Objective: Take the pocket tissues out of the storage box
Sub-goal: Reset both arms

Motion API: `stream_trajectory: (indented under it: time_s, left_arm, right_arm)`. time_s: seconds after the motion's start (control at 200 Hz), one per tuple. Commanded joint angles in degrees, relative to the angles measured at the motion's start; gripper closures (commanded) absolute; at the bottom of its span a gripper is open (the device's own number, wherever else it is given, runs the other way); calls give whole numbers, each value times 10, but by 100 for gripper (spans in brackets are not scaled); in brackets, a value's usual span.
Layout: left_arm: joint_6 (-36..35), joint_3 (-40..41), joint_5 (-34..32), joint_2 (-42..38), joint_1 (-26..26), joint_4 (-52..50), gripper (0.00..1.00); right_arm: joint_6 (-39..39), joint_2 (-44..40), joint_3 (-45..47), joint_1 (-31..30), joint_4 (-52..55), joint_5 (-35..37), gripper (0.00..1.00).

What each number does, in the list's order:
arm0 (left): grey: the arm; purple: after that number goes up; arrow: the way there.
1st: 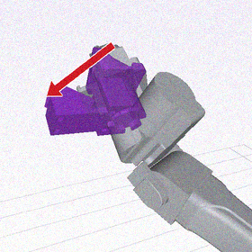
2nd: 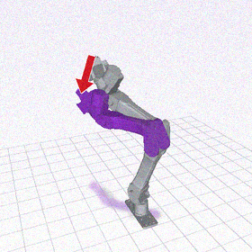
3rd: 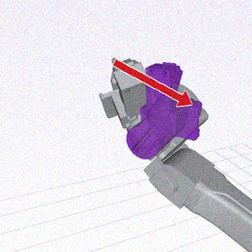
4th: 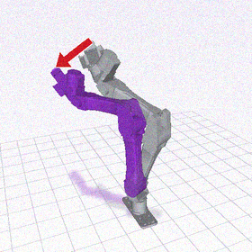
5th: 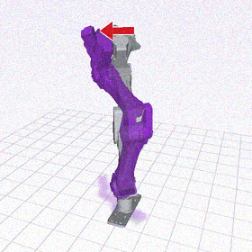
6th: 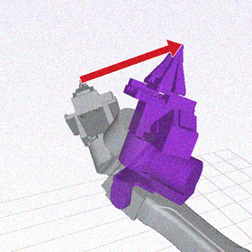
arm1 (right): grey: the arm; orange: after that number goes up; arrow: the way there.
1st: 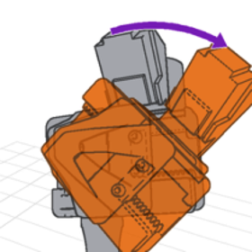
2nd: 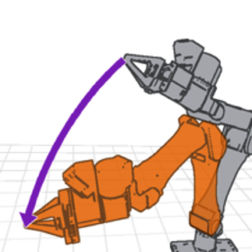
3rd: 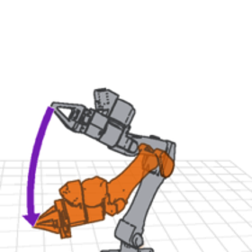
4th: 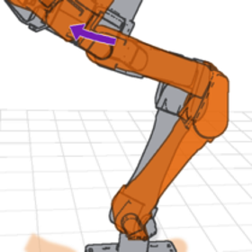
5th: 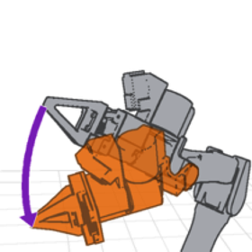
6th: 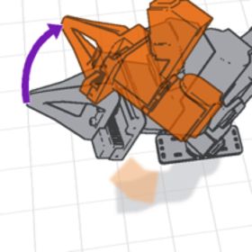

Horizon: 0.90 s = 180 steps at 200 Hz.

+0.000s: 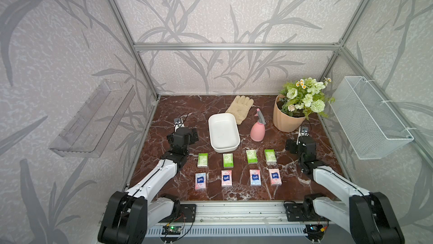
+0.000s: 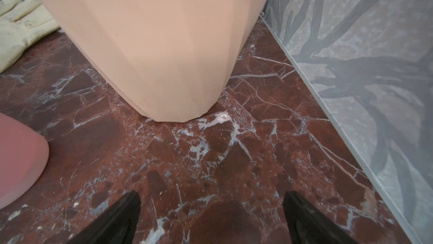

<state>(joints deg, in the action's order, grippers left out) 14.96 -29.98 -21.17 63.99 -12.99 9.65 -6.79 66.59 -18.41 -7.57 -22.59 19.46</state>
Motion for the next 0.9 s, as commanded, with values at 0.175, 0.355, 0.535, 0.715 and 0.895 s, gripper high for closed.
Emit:
stream_trajectory:
  time_s: [0.175,0.355,0.535,0.715,0.895]
  left_arm:
    - [-15,-16,-20,-24,17,-30,0]
    - [-18,-17,-25,-27,26,-44,0]
    - [-25,-18,-31,-27,34,-52,0]
    - [-33,-1,-69,-23,40,-53,0]
    - [-52,34,-131,9,42,4,0]
  right_arm:
    - [54,115,-17,10,-216,-83,1]
    - [69,182,5,39,-346,-118,1]
    - [49,236,7,63,-388,-144,1]
    - [33,239,-29,76,-329,-152,1]
    - [33,239,-29,77,-328,-152,1]
